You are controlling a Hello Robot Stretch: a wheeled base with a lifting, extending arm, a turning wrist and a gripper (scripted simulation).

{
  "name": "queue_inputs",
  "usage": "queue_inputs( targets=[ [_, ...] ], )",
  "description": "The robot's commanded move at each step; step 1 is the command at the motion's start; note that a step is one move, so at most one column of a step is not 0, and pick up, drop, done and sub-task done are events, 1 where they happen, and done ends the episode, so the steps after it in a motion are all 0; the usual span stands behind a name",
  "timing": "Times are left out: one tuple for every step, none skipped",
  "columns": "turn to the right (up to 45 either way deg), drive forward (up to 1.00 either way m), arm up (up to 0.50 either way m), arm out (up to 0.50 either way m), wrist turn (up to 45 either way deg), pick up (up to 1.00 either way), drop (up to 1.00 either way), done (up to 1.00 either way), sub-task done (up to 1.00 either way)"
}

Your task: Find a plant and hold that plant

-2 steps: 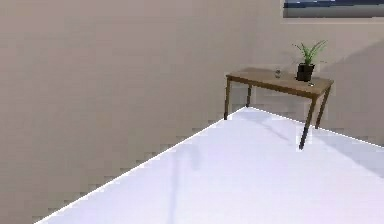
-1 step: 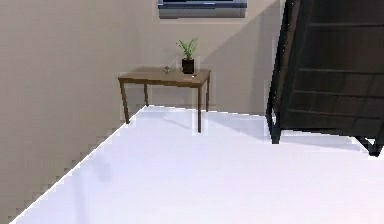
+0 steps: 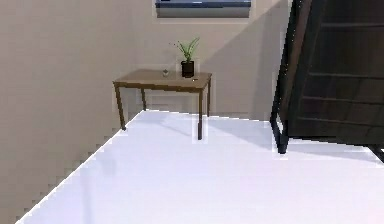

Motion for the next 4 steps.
queue_inputs(
  targets=[
    [0.0,1.00,0.00,0.00,0.0,0.00,0.00,0.00,0.00],
    [0.0,0.80,0.00,0.00,0.0,0.00,0.00,0.00,0.00],
    [-45.0,0.00,0.00,0.00,0.0,0.00,0.00,0.00,0.00],
    [-45.0,0.00,0.00,0.00,0.0,0.00,0.00,0.00,0.00]
  ],
)
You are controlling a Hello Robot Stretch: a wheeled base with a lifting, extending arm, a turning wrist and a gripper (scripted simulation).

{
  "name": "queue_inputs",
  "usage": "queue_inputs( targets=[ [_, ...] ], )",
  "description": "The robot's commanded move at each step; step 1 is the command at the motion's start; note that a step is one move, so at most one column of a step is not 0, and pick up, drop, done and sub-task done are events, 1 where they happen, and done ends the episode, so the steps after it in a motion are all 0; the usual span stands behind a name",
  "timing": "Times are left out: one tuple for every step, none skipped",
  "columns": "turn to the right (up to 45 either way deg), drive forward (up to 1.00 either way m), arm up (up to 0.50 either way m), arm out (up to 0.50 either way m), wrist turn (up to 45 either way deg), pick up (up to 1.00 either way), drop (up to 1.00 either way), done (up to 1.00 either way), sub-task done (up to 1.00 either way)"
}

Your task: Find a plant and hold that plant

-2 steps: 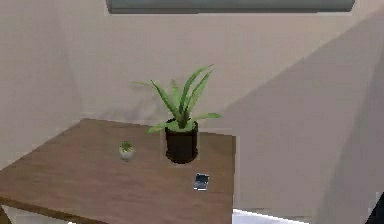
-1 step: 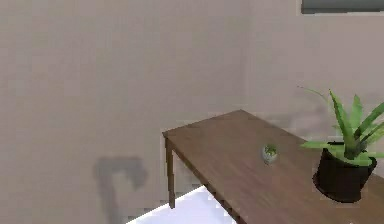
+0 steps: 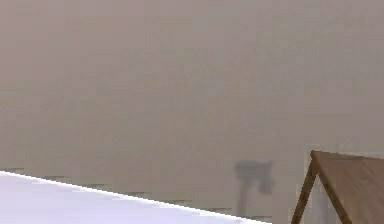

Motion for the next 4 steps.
queue_inputs(
  targets=[
    [-18.0,0.00,0.00,0.00,0.0,0.00,0.00,0.00,0.00],
    [42.0,0.00,0.00,0.00,0.0,0.00,0.00,0.00,0.00],
    [0.0,0.85,0.00,0.00,0.0,0.00,0.00,0.00,0.00],
    [0.0,0.00,0.50,0.00,0.0,0.00,0.00,0.00,0.00]
  ],
)
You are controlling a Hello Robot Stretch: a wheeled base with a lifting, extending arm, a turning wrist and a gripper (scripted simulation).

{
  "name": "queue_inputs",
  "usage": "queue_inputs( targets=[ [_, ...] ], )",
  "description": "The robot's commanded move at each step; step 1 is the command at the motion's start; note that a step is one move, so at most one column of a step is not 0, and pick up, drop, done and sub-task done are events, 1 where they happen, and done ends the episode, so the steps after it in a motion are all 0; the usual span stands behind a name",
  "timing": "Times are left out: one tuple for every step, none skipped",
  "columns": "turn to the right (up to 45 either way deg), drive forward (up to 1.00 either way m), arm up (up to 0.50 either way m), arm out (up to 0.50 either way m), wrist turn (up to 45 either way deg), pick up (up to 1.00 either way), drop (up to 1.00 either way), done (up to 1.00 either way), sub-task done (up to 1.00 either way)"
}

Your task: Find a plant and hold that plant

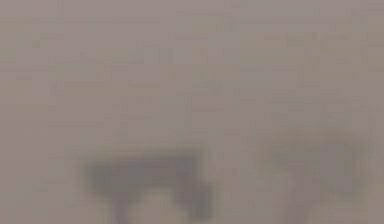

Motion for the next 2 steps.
queue_inputs(
  targets=[
    [0.0,0.00,0.36,0.00,0.0,0.00,0.00,0.00,0.00],
    [0.0,0.00,0.00,0.38,0.0,0.00,0.00,0.00,0.00]
  ],
)
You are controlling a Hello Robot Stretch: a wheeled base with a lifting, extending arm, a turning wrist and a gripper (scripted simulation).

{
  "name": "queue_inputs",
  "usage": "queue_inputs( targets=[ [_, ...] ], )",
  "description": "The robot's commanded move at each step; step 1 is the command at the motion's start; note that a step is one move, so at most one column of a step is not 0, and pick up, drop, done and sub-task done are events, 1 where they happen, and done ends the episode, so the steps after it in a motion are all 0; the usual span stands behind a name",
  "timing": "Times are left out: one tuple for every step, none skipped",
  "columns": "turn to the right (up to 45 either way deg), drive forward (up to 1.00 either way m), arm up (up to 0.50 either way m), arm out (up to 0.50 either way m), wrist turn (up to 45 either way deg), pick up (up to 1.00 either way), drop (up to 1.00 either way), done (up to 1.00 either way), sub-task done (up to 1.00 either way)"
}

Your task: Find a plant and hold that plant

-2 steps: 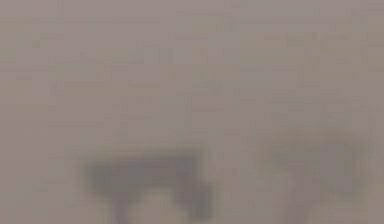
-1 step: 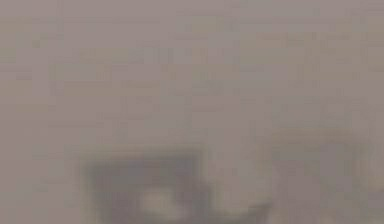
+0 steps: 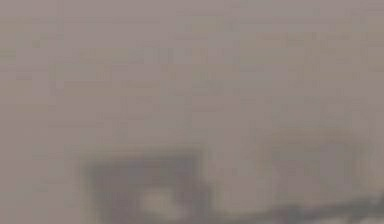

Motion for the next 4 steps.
queue_inputs(
  targets=[
    [0.0,0.00,0.00,0.00,45.0,0.00,0.00,0.00,0.00],
    [0.0,0.00,0.00,0.00,45.0,0.00,0.00,0.00,0.00],
    [0.0,0.00,0.00,0.00,45.0,0.00,0.00,0.00,0.00],
    [0.0,0.00,0.00,0.00,45.0,0.00,0.00,0.00,0.00]
  ],
)
